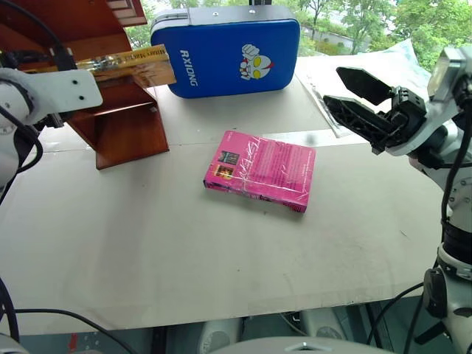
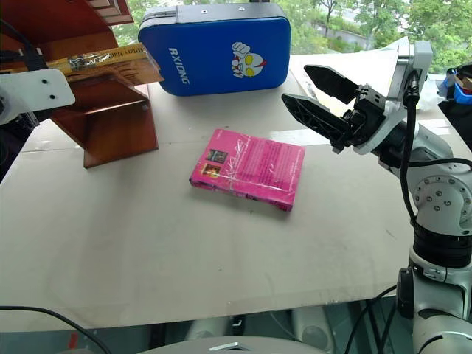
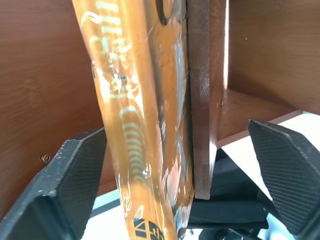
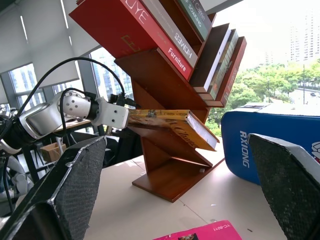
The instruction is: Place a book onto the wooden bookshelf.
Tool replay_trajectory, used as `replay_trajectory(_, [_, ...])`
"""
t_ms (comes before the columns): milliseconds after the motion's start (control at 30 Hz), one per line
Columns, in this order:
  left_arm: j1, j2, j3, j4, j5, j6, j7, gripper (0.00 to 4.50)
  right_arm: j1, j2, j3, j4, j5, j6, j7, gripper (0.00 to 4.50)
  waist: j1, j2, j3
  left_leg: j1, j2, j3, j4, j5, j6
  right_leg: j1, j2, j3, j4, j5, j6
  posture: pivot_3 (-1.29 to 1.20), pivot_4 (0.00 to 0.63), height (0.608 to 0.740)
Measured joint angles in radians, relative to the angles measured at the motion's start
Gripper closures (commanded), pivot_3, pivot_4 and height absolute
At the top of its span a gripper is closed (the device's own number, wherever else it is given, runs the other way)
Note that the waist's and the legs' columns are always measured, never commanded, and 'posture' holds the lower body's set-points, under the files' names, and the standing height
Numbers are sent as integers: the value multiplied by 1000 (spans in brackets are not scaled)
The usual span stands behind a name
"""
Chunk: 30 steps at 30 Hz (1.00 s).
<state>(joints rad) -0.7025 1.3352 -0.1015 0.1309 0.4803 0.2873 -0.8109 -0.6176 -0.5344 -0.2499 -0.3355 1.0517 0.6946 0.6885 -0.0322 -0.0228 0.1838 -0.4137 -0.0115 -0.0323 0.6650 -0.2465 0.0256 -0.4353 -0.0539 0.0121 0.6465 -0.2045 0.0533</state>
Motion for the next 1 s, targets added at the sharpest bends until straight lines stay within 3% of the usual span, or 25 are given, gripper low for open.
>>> replay_trajectory(267, [8, 4, 106, -37, -20, 5, 41, 65, 8, 3, 0, -3, 14, 2, 1, 0, -1, 0, 0, -1, 1, 0, 2, 0, 0, 0, 0, 0, 1, 0, 0, 0, 150, 740])
replay_trajectory(400, [101, 11, 192, -119, -84, -29, 9, 65, 33, -14, 3, -5, 12, 4, 15, 0, -2, 0, 0, 0, 1, -1, 2, 0, 0, 0, 0, 0, 1, 0, 0, 0, 150, 740])
replay_trajectory(633, [224, -88, 332, -349, -193, 106, -35, 65, 70, -59, 18, -15, 5, 13, 47, 0, -1, 0, 0, 0, 1, -1, 4, 0, 0, 0, 0, 1, 2, 0, 0, 0, 150, 740])
replay_trajectory(700, [222, -184, 359, -423, -267, 194, -43, 65, 89, -80, 15, -20, 4, 16, 47, 0, 3, 0, -1, 0, 1, -1, 5, 0, 0, 1, 0, 0, 3, 0, 0, 0, 150, 740])
replay_trajectory(767, [165, -475, 415, -549, -485, 368, -18, 65, 140, -103, 2, -34, -24, 4, 50, 0, 24, 1, -2, -1, 1, -2, 9, 0, 0, 3, -1, -2, 4, 0, 0, 0, 150, 740])
replay_trajectory(800, [183, -566, 416, -604, -562, 423, -10, 65, 168, -107, 6, -43, -47, -7, 57, 0, 26, -1, -3, -1, 1, -2, 10, 0, 0, 4, -1, -3, 5, 0, 0, 0, 150, 740])
replay_trajectory(867, [306, -692, 408, -684, -685, 486, -11, 65, 277, -143, 25, -63, -151, -76, 94, 0, 21, -2, -5, 0, 1, -2, 10, 0, 0, 4, -1, 1, 4, 0, 0, 0, 150, 740])
replay_trajectory(1000, [650, -846, 410, -726, -791, 464, -9, 65, 600, -149, 40, -9, -387, -267, 142, 0, 15, -2, -5, 4, 2, 0, 5, -1, 1, 3, -1, 6, 4, 0, 0, 0, 150, 740])
